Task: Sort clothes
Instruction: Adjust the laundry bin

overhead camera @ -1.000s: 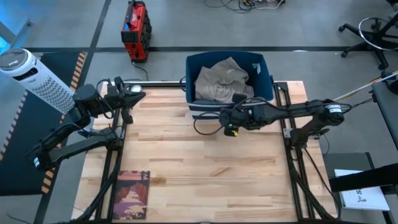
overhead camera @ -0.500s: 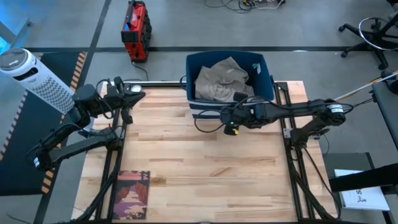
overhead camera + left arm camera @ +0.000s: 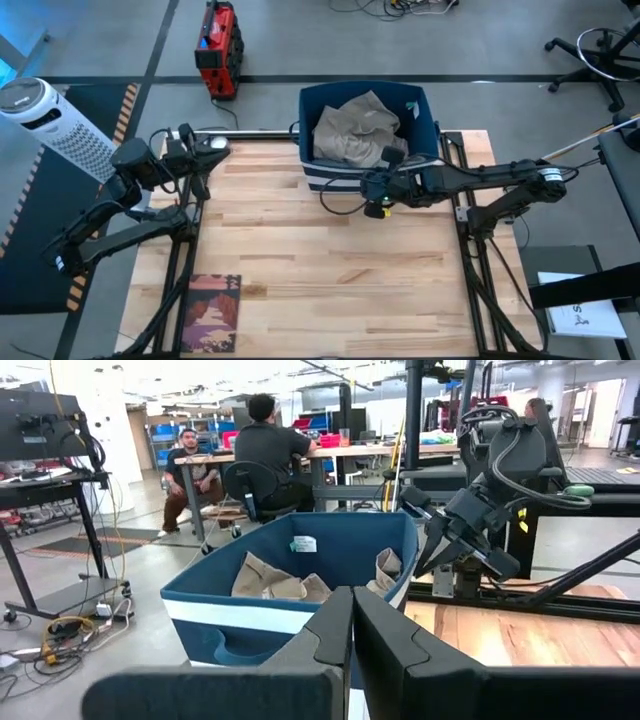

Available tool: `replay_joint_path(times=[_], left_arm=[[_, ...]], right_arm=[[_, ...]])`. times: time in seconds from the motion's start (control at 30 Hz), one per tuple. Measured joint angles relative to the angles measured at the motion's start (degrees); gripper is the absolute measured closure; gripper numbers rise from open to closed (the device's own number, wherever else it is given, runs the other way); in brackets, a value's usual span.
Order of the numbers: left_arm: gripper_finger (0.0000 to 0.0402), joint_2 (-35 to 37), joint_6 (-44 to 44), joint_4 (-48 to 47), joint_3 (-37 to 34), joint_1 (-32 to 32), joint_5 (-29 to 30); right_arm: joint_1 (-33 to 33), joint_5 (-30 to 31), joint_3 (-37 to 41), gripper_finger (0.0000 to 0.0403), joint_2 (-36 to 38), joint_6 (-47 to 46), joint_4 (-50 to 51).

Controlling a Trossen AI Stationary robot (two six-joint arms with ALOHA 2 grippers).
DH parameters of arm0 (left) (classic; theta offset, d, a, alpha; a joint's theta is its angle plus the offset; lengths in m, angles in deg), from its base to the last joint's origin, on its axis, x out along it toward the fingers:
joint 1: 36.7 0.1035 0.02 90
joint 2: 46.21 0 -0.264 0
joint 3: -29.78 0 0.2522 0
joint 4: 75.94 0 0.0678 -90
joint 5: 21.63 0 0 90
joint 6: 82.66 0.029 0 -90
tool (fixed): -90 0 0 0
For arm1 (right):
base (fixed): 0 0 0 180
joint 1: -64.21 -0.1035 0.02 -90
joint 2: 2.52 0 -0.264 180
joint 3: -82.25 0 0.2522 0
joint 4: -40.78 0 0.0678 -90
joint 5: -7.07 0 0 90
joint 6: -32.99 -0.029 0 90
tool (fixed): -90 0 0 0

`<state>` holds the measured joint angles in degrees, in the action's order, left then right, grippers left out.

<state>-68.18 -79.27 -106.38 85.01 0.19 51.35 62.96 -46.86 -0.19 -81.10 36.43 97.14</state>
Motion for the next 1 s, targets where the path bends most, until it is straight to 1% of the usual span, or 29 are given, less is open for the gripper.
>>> replay_joint_path(times=[0.1, 0.23, 0.33, 0.43, 0.5, 0.6, 0.67, 0.73, 0.87, 1.0], left_arm=[[0.0402, 1.82, 0.03, -1.99, -0.03, 0.00, 0.00], [0.0402, 5.10, 0.08, -3.65, -1.40, -0.01, -0.02], [0.0402, 8.14, -0.04, -4.33, -3.47, 0.01, -0.02], [0.0402, 11.63, -1.00, -4.33, -6.69, 0.01, -0.07], [0.0402, 14.23, -1.51, -4.36, -9.40, -0.01, -0.82], [0.0402, 17.96, -3.66, -4.15, -13.61, -0.01, -2.02], [0.0402, 19.91, -5.46, -2.46, -15.33, 0.01, -2.00], [0.0402, 21.15, -5.65, -1.39, -15.41, 0.01, -2.03], [0.0402, 21.90, -4.72, -1.45, -13.25, 0.00, -2.03], [0.0402, 21.52, -3.51, -3.31, -12.13, 0.01, -2.03]], right_arm=[[-1.00, -0.12, 2.37, 0.0403, 1.53, -0.26, -1.60], [-1.86, -1.38, 7.80, 0.0403, 4.94, -0.03, -7.10], [-1.84, -6.52, 13.30, 0.0403, 8.35, 0.82, -13.66], [-1.85, -11.44, 19.13, 0.0403, 12.59, 3.68, -22.26], [-1.87, -13.58, 23.06, 0.0403, 15.16, 5.56, -27.28], [-1.83, -15.58, 27.74, 0.0403, 19.06, 5.50, -33.29], [-1.82, -15.98, 29.87, 0.0403, 21.57, 5.59, -35.39], [-1.77, -16.15, 31.09, 0.0403, 23.76, 5.59, -36.12], [-1.74, -16.35, 31.47, 0.0403, 26.97, 5.86, -35.47], [-1.69, -15.99, 31.62, 0.0403, 29.41, 8.31, -35.73]])
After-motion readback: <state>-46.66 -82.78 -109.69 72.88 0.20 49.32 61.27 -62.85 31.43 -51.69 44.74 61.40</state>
